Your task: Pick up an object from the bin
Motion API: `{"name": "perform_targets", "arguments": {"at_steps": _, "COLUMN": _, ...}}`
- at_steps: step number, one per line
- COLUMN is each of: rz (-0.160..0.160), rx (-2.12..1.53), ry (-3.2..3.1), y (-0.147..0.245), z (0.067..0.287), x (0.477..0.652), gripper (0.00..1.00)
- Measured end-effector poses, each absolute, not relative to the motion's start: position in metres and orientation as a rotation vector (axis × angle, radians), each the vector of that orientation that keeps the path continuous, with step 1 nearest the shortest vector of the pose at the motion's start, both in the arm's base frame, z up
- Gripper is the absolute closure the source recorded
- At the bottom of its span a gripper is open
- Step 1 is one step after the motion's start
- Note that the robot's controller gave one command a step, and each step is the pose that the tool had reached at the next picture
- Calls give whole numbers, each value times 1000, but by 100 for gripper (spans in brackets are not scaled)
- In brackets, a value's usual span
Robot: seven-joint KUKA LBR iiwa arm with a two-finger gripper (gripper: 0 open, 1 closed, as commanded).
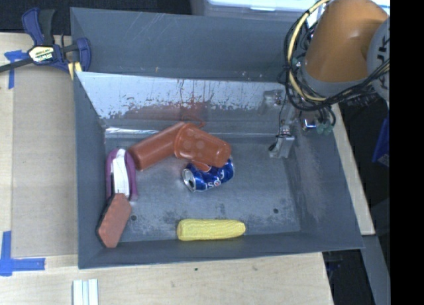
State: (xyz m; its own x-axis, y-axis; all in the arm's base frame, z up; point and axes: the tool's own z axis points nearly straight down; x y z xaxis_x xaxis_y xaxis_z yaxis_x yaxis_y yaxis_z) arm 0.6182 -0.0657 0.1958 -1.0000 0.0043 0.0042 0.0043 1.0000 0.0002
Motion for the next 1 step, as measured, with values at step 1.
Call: {"name": "perform_targets", "arguments": {"at_steps": 1, "rz": 1, "rx": -4, "ry": -3146, "y": -65, "z": 201, "x": 620, "gripper": 0}}
